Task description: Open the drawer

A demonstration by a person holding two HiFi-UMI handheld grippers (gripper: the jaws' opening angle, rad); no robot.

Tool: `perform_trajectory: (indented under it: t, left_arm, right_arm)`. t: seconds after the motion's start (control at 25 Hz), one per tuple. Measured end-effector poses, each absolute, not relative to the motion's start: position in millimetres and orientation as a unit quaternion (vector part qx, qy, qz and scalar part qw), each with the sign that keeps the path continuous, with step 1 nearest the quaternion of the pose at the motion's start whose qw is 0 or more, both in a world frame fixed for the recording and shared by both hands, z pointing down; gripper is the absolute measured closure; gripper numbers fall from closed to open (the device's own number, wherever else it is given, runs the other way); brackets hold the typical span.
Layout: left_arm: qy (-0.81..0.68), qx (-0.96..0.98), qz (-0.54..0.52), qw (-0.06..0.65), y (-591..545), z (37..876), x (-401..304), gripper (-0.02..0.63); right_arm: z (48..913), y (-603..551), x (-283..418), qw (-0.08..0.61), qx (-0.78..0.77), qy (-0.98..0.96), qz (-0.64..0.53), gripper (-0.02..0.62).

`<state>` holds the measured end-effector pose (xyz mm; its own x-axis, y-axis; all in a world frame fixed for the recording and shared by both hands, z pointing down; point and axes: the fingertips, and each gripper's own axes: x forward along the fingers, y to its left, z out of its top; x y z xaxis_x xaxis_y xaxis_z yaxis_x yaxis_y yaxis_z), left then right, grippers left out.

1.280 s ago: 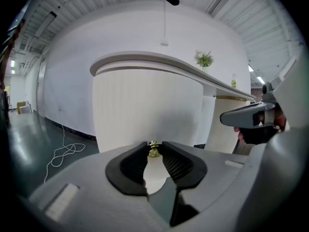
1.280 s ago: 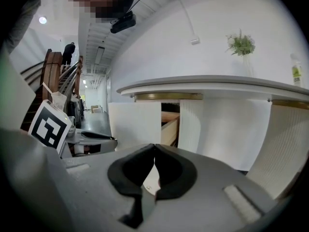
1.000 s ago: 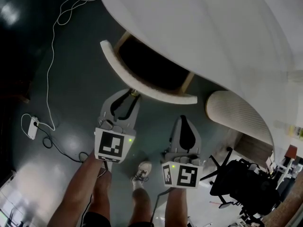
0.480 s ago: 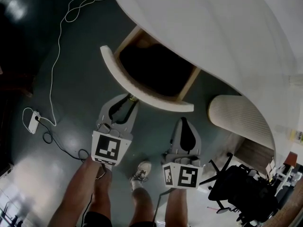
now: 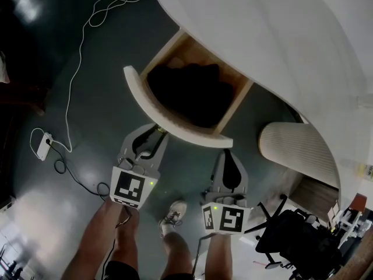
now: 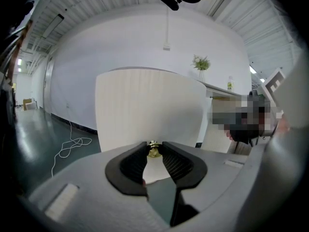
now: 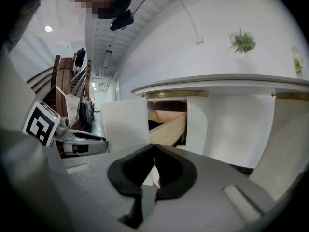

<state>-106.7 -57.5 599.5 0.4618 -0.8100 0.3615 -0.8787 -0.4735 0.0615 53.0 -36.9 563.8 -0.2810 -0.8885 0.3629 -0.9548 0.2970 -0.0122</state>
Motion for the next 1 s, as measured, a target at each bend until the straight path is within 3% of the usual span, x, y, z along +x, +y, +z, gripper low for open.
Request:
perform_trajectory:
  t: [0.64, 0.8, 1.0]
  left_arm:
    - [-0.522, 0.832, 0.152, 0.113, -51.7, 598.0, -110.8, 0.491]
    - [-0.535, 0.825, 0.135, 0.122, -48.6, 597.4, -115.2, 0.402]
    - [-0.538, 0.823, 0.132, 0.126, -44.1, 588.4, -116.2, 0.362]
  right_arm:
    - [561.2, -27.2, 58.4, 0.146, 0.570, -0.800, 0.120, 0.591]
    - [557.3, -28.0, 60.9, 0.146, 0.570, -0.800, 0.118, 0.591]
    - [548.4, -27.0, 65.8, 0.144, 0.573, -0.799, 0.112, 0.591]
